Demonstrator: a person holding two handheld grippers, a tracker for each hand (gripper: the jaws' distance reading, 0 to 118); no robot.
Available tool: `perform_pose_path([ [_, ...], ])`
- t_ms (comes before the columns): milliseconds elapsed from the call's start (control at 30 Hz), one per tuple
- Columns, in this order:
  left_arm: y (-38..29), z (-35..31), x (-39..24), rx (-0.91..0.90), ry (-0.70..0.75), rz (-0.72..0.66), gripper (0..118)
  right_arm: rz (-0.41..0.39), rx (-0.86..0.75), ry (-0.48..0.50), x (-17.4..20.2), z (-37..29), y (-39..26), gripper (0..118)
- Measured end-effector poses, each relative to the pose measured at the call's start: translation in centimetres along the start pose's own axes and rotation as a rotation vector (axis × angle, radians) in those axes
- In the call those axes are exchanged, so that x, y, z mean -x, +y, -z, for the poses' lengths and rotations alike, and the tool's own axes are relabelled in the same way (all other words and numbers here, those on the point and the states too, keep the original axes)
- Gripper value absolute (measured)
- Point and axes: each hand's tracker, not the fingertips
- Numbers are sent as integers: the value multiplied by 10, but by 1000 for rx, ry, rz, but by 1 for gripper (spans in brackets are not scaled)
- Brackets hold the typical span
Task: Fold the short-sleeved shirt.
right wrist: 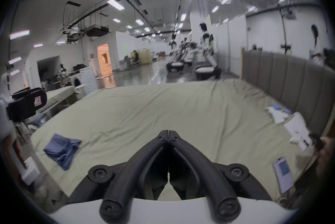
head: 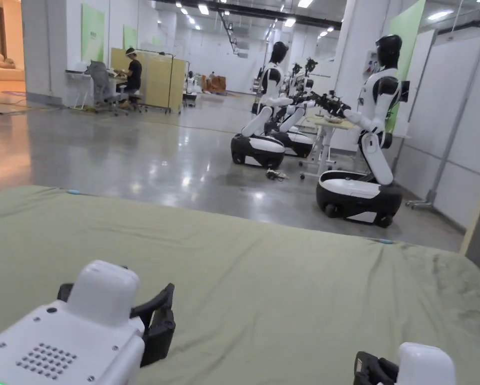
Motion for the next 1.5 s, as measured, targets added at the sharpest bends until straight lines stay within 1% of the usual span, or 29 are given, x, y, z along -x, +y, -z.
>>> perform_pose_path([
  [33, -1, -1, -2, 11, -11, 3, 23, -21, 5, 6, 1, -2, -1, 0],
  [67, -4, -4, -3, 16, -12, 20, 14, -32, 3, 28, 3, -6, -5, 0],
  [100, -5, -10, -5, 11, 18, 36, 13, -38, 0, 30, 3, -9, -9, 0],
  [133, -8, -15, -3, 19, 50, 42, 6, -39, -6, 28, 3, -12, -13, 0],
  [167, -10, -21, 2, 14, 34, 20, 4, -32, -10, 25, 3, -16, -18, 0],
  [200, -13, -25, 10, 41, 31, -53, 4, -7, -16, 23, 3, -19, -23, 0],
  [233, -18, -29, 12, 52, 24, -104, 4, 29, -9, 44, 1, -20, -25, 0],
  [267, -25, -31, 18, 52, -13, -121, 4, 60, 15, 77, -1, -21, -26, 0],
  [300, -30, -31, 20, 76, 6, -91, 4, 82, 36, 88, -1, -21, -27, 0],
  [333, -34, -32, 21, 92, 65, -75, 3, 81, 32, 83, 1, -23, -28, 0],
  [367, -34, -36, 21, 89, 44, -84, 4, 72, 28, 83, 2, -25, -28, 0],
  [467, -36, -41, 31, 68, 13, -213, 4, 24, 25, 80, 12, -26, -26, 0],
  [500, -34, -45, 29, 49, -9, -235, 4, 23, 25, 84, 14, -25, -26, 0],
  [600, -31, -46, 24, 47, 16, -142, 4, 19, 26, 102, 20, -26, -25, 0],
  [733, -31, -47, 24, 77, -18, -167, 4, 10, 3, 117, 25, -29, -23, 0],
  [833, -34, -51, 20, 82, -8, -92, 4, 1, 0, 112, 26, -33, -20, 0],
  [867, -34, -52, 19, 84, 4, -93, 4, 3, 0, 108, 26, -33, -20, 0],
  [1033, -28, -54, 23, 73, -26, -143, 4, 33, -1, 98, 21, -35, -18, 0],
  [1067, -26, -54, 23, 71, -26, -145, 5, 28, -3, 95, 21, -36, -17, 4],
  [1133, -22, -55, 22, 85, 32, -112, 40, -5, -15, 92, 21, -37, -16, 48],
  [1167, -21, -53, 20, 93, 36, -108, 52, -21, -31, 100, 21, -39, -16, 71],
  [1200, -20, -53, 21, 100, 35, -98, 56, -21, -29, 105, 22, -40, -15, 87],
  [1233, -20, -54, 21, 92, 37, -96, 58, -20, -24, 110, 22, -40, -13, 93],
  [1267, -21, -55, 21, 84, 33, -94, 58, -15, -22, 116, 22, -40, -13, 93],
  [1300, -20, -54, 20, 78, 6, -102, 61, -9, -23, 124, 22, -40, -13, 109],
  [1333, -20, -54, 20, 64, -49, -123, 63, -5, -24, 131, 22, -40, -13, 116],
  [1367, -21, -56, 21, 51, -98, -151, 68, -2, -26, 139, 22, -41, -12, 118],
  [1400, -21, -58, 20, 40, -115, -180, 71, -1, -31, 141, 23, -41, -12, 118],
  [1500, -18, -59, 15, 35, -98, -178, 71, -10, -22, 137, 23, -40, -12, 118],
])
